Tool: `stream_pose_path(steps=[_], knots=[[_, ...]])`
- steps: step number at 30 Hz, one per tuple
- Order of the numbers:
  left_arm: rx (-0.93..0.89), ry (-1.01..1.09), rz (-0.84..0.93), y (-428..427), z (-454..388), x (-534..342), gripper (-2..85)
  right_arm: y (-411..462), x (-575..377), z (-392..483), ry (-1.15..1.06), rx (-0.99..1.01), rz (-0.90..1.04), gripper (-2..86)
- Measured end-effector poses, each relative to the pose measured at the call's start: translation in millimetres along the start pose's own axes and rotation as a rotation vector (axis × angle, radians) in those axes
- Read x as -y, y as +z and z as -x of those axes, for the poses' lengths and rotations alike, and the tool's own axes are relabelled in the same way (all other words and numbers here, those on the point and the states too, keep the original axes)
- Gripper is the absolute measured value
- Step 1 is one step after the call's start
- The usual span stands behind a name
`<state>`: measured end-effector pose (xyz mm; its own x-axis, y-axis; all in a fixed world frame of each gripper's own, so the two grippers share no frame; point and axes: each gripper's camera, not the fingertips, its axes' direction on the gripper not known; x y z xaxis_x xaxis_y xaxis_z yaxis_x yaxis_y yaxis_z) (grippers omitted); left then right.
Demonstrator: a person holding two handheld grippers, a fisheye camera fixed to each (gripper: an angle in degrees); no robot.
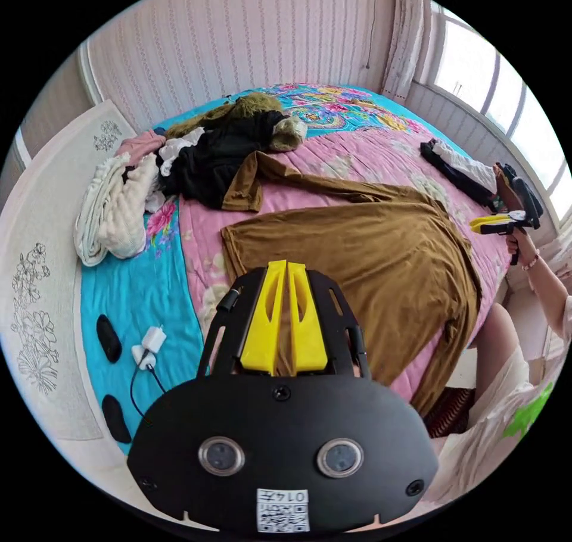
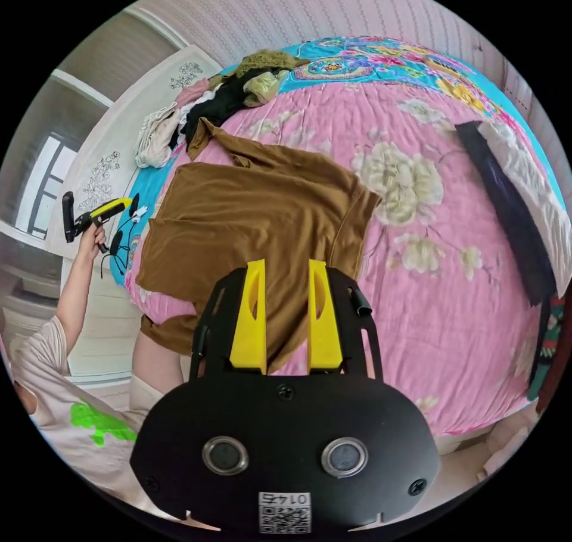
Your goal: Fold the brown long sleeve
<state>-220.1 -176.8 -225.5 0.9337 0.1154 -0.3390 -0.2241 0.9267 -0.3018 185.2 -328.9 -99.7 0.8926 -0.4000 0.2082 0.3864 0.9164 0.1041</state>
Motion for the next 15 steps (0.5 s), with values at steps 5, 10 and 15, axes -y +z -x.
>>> stream_pose_path(steps=[5, 10, 15], knots=[[0.104, 0.033, 0.098, 61.9, 9.3, 100.2, 5.4, -0.8, 84.4, 7.5, -0.138, -0.029, 0.000, 10.5], [0.178, -0.035, 0.166, 105.5, 35.3, 159.3, 5.8, 8.6, 138.3, 10.9, -0.183, 0.035, 0.035, 9.6], [0.191, -0.019, 0.338, 152.6, 50.4, 199.3, 6.7, 19.3, 170.0, 6.0, -0.130, 0.119, 0.110, 8.7]])
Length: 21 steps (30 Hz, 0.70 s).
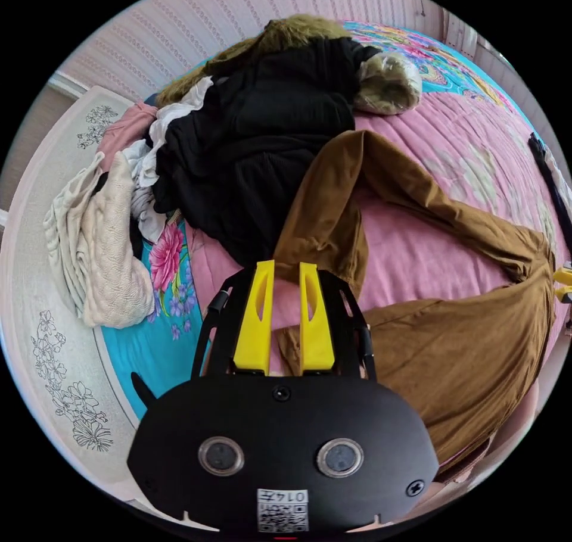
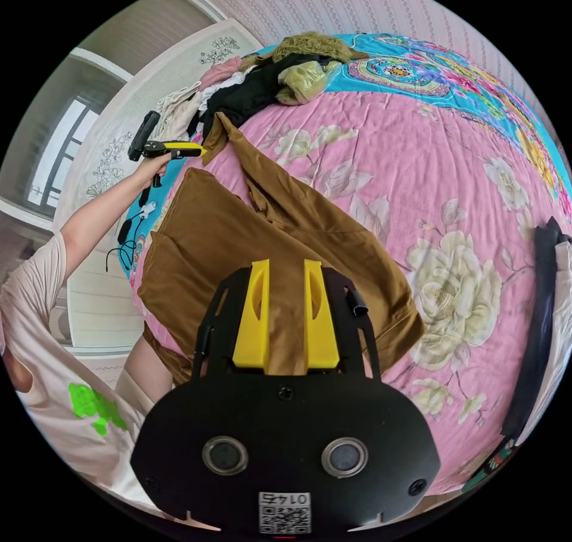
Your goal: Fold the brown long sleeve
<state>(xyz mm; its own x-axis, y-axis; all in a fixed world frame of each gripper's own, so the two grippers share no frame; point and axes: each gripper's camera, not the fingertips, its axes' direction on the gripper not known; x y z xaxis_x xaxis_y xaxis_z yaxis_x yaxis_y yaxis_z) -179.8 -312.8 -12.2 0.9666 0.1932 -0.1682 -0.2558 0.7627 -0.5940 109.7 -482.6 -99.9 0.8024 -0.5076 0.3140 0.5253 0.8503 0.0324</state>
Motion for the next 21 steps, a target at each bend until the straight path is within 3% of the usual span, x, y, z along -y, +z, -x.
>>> stream_pose_path(steps=[5, 10, 12, 13, 14, 16, 19, 21], knots=[[0.083, 0.133, 0.023, -9.0, -6.2, 27.5, 0.5, -5.6, 23.8, -15.7, 0.070, 0.014, 0.039, 8.4], [0.437, 0.047, -0.303, -67.0, 18.6, 27.4, -0.3, -31.2, 49.7, -31.5, 0.126, 0.008, -0.019, 7.7], [0.536, 0.055, -0.352, -71.6, 28.1, 34.3, -0.3, -39.0, 63.8, -37.2, 0.145, -0.002, -0.048, 7.8], [0.519, 0.051, -0.271, -61.2, 39.0, 45.3, -0.3, -39.9, 67.5, -38.2, 0.146, -0.006, -0.051, 8.0], [0.411, 0.019, -0.117, -44.6, 54.6, 57.3, -0.2, -40.5, 74.8, -40.1, 0.153, -0.022, -0.055, 8.3], [0.188, -0.077, 0.003, -29.0, 78.0, 63.7, 0.1, -38.0, 86.0, -41.8, 0.150, -0.020, -0.037, 9.5], [-0.058, -0.124, -0.136, -33.9, 96.2, 48.3, 0.4, -29.7, 102.3, -43.5, 0.147, -0.009, 0.002, 11.7], [-0.093, -0.103, -0.170, -37.6, 98.4, 40.4, 0.7, -22.7, 112.0, -46.1, 0.142, -0.071, 0.048, 12.7]])
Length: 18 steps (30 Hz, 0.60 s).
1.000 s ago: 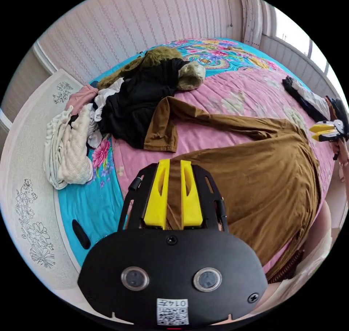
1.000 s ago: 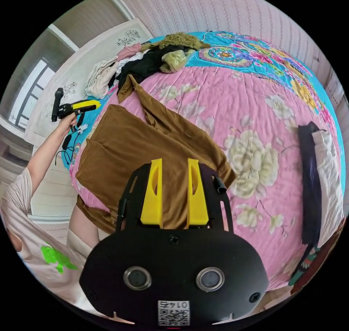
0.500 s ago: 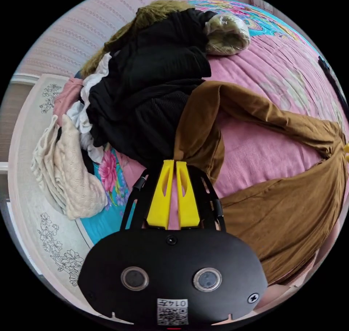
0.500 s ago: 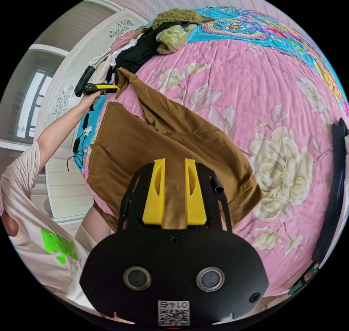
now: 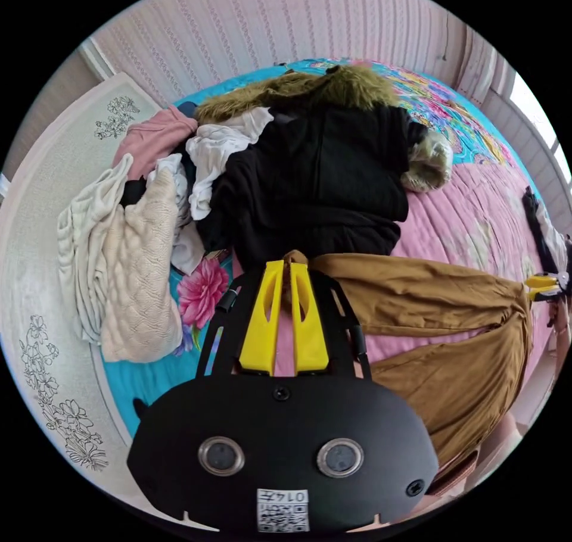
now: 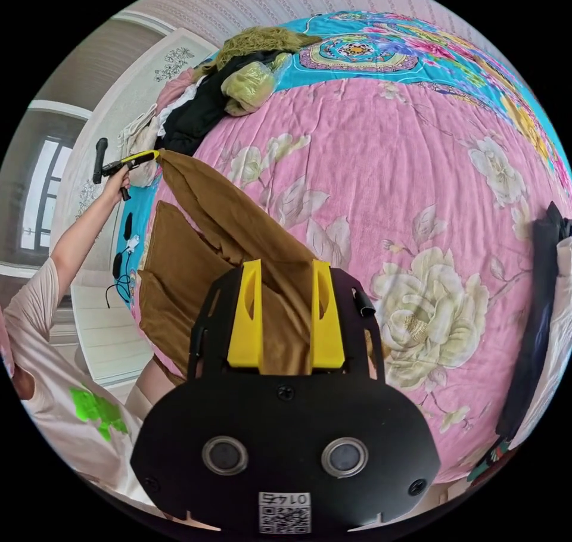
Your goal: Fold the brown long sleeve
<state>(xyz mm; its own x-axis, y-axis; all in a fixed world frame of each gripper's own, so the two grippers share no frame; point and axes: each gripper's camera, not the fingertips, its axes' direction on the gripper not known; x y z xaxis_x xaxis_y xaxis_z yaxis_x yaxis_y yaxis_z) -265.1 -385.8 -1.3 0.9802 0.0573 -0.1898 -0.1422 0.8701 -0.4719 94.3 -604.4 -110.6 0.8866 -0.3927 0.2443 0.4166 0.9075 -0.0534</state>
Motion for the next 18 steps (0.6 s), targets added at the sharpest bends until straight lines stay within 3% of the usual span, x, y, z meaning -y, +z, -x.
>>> stream_pose_path(steps=[5, 11, 15, 18], knots=[[-0.001, 0.133, 0.025, -12.3, -4.8, -28.1, 0.7, -6.3, -6.2, -26.9, 0.150, -0.079, -0.017, 13.8], [-0.030, 0.090, 0.017, -22.8, 21.8, -70.4, -0.2, 12.4, -26.9, -48.9, 0.284, -0.047, 0.103, 13.2], [-0.155, 0.034, 0.000, -27.7, 35.4, -105.2, -0.6, 24.7, -30.6, -42.3, 0.219, -0.190, 0.124, 3.5], [-0.251, 0.013, -0.007, -29.1, 41.2, -138.9, -0.7, 12.5, -33.7, -44.8, 0.247, -0.223, 0.013, 2.3]])
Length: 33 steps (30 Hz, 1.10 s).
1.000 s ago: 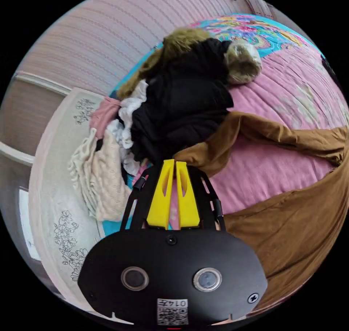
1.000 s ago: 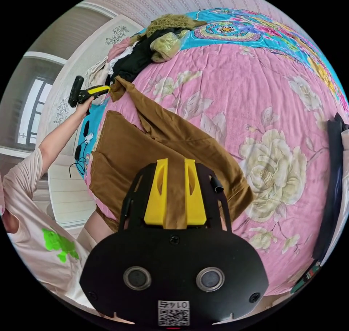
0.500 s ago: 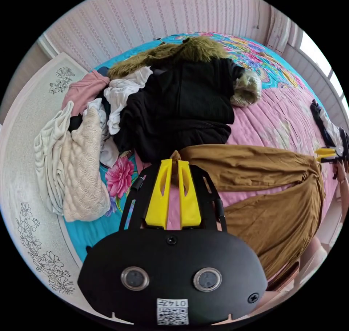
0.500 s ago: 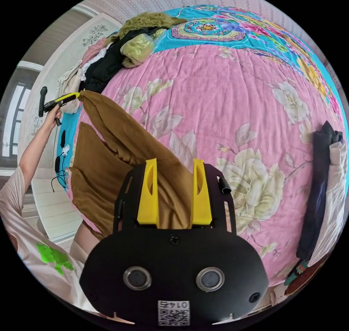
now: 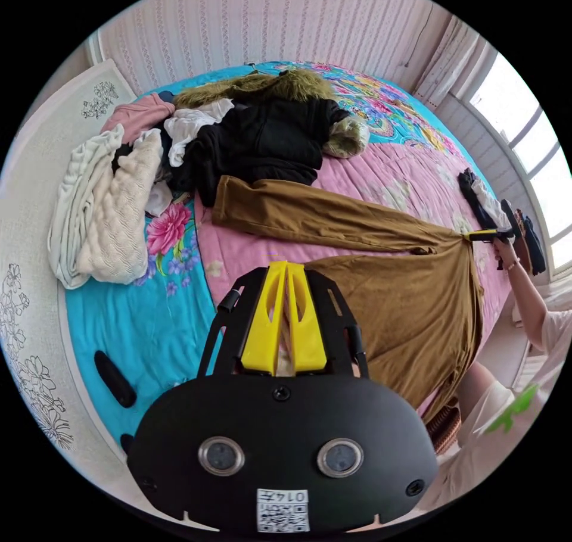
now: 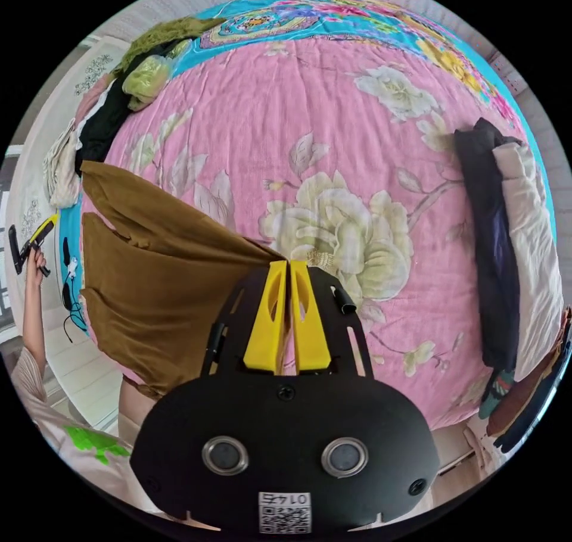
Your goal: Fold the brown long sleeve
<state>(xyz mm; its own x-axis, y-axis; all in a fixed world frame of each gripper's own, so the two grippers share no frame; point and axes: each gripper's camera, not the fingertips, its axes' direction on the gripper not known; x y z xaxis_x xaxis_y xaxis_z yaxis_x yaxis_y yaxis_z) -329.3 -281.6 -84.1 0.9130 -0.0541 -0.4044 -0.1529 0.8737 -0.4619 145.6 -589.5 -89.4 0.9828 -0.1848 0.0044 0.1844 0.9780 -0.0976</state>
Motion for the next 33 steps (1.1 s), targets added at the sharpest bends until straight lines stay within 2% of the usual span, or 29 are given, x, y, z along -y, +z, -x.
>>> stream_pose_path(steps=[4, 8, 13, 15, 17, 20, 24, 26, 29, 33], knots=[[-0.089, -0.008, 0.019, 4.4, 3.0, -43.1, -0.8, 27.6, -5.7, -7.1, 0.035, 0.117, 0.103, 5.8], [-0.121, 0.008, 0.024, 7.7, 1.8, -88.5, -0.9, 17.6, -62.3, -13.5, 0.086, 0.127, 0.012, 8.1], [-0.183, -0.006, 0.015, 15.8, 2.5, -143.3, -0.9, 37.4, -153.9, -9.8, 0.102, 0.300, 0.035, 8.9], [-0.205, -0.001, 0.009, 18.4, 1.7, -162.7, -0.9, 60.1, -173.3, 0.3, 0.049, 0.188, 0.088, 7.4], [-0.220, 0.014, 0.001, 20.7, -0.1, -188.8, -0.9, 75.9, -180.3, 5.8, 0.008, 0.160, 0.121, 5.3], [-0.220, 0.023, -0.029, 18.5, -0.1, -225.3, -0.9, 81.7, -196.1, 1.3, 0.014, 0.114, 0.073, 2.5], [-0.273, -0.004, -0.069, 13.2, 5.2, -279.2, -0.9, 103.3, -226.8, -25.1, 0.111, 0.353, 0.016, 3.9], [-0.311, -0.030, -0.076, 12.5, 8.7, -321.6, -0.7, 104.9, -244.3, -23.9, 0.131, 0.359, -0.011, 6.8], [-0.328, -0.064, -0.062, 14.5, 10.4, -378.6, 0.0, 103.3, -278.6, 1.8, 0.044, 0.359, -0.046, 13.1], [-0.262, -0.125, -0.036, 20.9, 15.5, -453.4, 1.2, 117.8, -333.8, 59.9, -0.155, 0.450, -0.014, 13.8]])
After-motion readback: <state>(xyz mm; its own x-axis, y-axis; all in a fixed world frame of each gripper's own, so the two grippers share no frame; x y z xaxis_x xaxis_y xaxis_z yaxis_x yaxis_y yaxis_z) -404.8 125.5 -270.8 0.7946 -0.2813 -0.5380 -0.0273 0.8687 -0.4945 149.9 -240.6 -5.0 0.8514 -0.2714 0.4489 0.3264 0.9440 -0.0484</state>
